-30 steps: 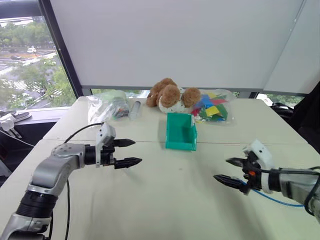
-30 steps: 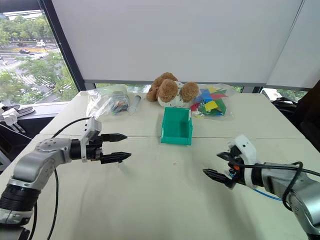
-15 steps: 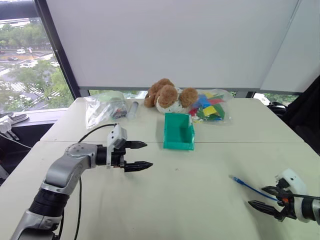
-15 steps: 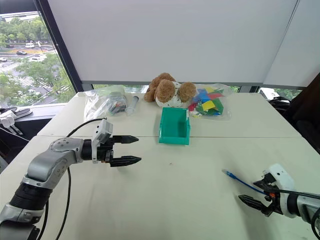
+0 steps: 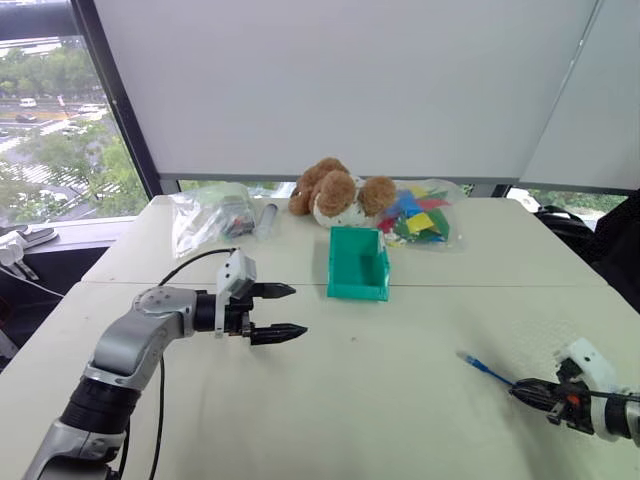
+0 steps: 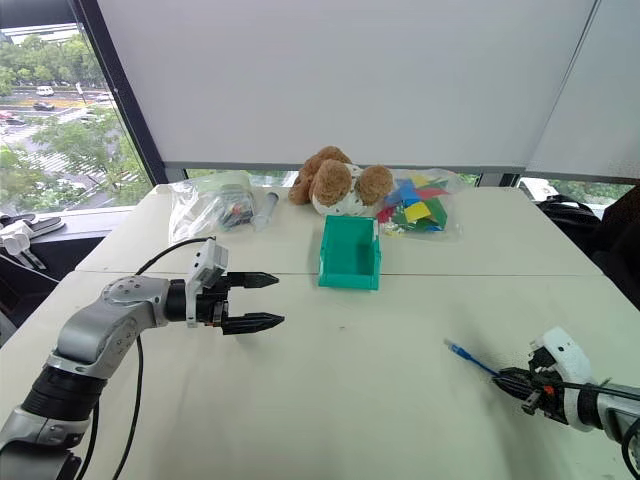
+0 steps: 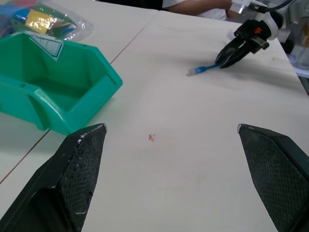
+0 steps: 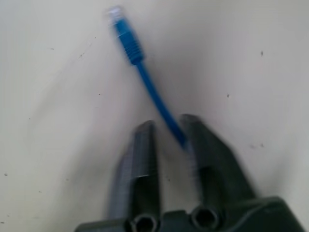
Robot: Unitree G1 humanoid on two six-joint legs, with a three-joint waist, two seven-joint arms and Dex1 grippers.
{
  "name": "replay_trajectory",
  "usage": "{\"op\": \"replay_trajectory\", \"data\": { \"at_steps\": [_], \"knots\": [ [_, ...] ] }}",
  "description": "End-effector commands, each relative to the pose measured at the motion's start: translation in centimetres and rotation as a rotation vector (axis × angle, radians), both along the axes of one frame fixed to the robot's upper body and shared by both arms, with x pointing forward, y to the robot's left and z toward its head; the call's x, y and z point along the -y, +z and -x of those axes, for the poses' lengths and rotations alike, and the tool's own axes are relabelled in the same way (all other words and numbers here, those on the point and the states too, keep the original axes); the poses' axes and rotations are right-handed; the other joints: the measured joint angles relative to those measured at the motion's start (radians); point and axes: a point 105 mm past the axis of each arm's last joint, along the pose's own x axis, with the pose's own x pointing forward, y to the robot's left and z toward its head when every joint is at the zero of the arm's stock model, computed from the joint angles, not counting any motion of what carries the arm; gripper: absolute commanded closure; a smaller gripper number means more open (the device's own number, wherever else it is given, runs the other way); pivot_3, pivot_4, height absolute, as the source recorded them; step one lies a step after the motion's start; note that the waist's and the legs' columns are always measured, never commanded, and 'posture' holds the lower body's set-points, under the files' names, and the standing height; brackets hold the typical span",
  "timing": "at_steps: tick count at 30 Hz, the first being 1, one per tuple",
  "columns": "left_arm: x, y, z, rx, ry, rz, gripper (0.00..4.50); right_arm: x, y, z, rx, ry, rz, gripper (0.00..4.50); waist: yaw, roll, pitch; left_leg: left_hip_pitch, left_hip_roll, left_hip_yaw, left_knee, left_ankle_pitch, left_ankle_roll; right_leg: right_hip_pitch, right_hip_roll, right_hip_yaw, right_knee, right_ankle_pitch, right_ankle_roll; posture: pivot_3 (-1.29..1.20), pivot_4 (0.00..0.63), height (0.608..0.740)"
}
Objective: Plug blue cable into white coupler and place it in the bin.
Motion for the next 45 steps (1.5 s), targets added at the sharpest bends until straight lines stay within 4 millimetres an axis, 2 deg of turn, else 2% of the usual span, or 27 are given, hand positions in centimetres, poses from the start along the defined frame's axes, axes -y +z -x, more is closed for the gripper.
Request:
{"op": "replay_trajectory", "data": {
  "at_steps": [1,3,5,7,9,12,15,21,28,31,34,38,41,45],
  "knots": [
    [0.4,1.2,0.2,0.064,-0.017,0.003,0.0,-0.2,-1.0,0.5,-0.052,0.025,0.038,4.46,0.0,-0.001,0.0,0.0,0.0,0.0,0.0,0.0,0.0,0.0,0.0,0.0,0.0,0.0,0.0,0.0,0.15,0.74],
    [0.3,1.2,0.2,0.064,-0.015,0.003,0.0,-0.8,-0.4,0.1,-0.034,0.054,0.046,4.46,0.0,-0.001,-0.001,0.0,0.0,0.0,0.0,0.0,0.0,0.0,0.0,0.0,0.0,0.0,0.0,0.0,0.15,0.74],
    [0.2,1.2,0.1,0.065,-0.012,0.004,0.0,-2.6,1.5,-0.8,0.016,0.128,0.042,4.46,-0.002,-0.001,0.0,0.0,0.0,0.0,0.0,0.0,0.0,0.0,0.0,0.0,0.0,0.0,0.0,0.0,0.15,0.74],
    [0.2,1.3,0.0,0.067,-0.006,0.005,0.0,-6.2,4.0,-2.2,0.08,0.253,0.027,4.46,-0.01,0.0,0.0,0.0,0.0,0.0,0.0,0.0,0.0,0.0,0.0,0.0,0.0,0.0,0.0,0.0,0.15,0.74],
    [0.1,1.4,-0.2,0.068,-0.003,0.007,0.0,-9.6,5.1,-3.0,0.102,0.372,0.011,4.46,-0.022,0.002,0.001,0.0,0.001,0.0,0.0,0.0,0.0,-0.002,0.0,0.0,0.001,0.0,0.0,0.0,0.15,0.74],
    [0.2,1.5,-0.4,0.072,-0.003,0.009,0.0,-14.3,5.1,-3.6,0.091,0.533,-0.01,4.46,-0.022,0.001,0.001,-0.001,0.002,-0.001,0.0,0.0,0.0,-0.002,0.002,0.0,0.002,0.0,0.0,0.0,0.15,0.74],
    [0.3,1.6,-0.4,0.077,-0.005,0.008,0.0,-17.7,3.9,-4.2,0.054,0.646,-0.016,4.46,-0.016,0.001,0.001,-0.001,0.003,-0.002,0.0,0.0,0.0,-0.003,0.003,0.0,0.001,0.0,0.0,0.0,0.15,0.74],
    [0.1,1.9,-0.2,0.087,0.003,0.005,0.0,-21.4,1.8,-5.1,-0.008,0.802,0.031,4.46,-0.016,0.002,0.001,-0.004,0.0,-0.002,0.001,0.0,0.0,-0.005,0.001,0.0,0.001,0.0,0.0,0.0,0.15,0.74],
    [0.4,1.2,0.3,0.069,-0.011,-0.008,0.0,-22.1,0.5,-6.2,-0.031,0.889,0.134,4.46,-0.023,0.001,0.001,-0.003,0.0,-0.002,0.001,0.0,-0.001,-0.004,0.001,0.0,0.002,0.0,0.001,0.0,0.15,0.74],
    [0.8,0.0,0.6,0.068,-0.053,-0.061,0.0,-22.3,1.0,-6.3,-0.032,0.899,0.114,3.61,-0.023,0.001,0.001,-0.003,0.0,-0.002,0.001,0.0,-0.001,-0.004,0.002,0.0,0.002,0.0,0.001,0.0,0.15,0.74],
    [1.2,-1.6,1.1,0.082,-0.119,-0.141,0.0,-22.2,1.9,-6.4,-0.017,0.892,0.095,2.16,-0.02,0.002,0.001,-0.003,0.0,-0.002,0.001,0.001,-0.001,-0.004,0.002,0.0,0.003,0.0,0.001,0.0,0.15,0.74],
    [1.5,-3.0,1.3,0.102,-0.201,-0.212,0.0,-22.1,4.6,-6.7,0.057,0.841,0.039,0.06,-0.02,0.002,0.001,-0.003,0.0,-0.002,0.001,0.001,-0.001,-0.004,0.002,0.0,0.002,0.0,0.001,0.0,0.15,0.74],
    [1.4,-3.3,0.9,0.11,-0.227,-0.233,0.0,-21.9,6.5,-6.6,0.104,0.801,-0.018,0.06,-0.02,0.002,0.001,-0.003,0.0,-0.002,0.001,0.001,-0.001,-0.005,0.002,0.0,0.002,0.0,0.001,0.0,0.15,0.74],
    [1.3,-3.3,0.3,0.117,-0.228,-0.23,0.0,-21.6,6.3,-6.2,0.107,0.779,-0.002,0.06,-0.019,0.002,0.001,-0.003,0.0,-0.002,0.001,0.0,-0.001,-0.005,0.002,0.0,0.002,0.0,0.001,0.0,0.15,0.74]
  ]
}}
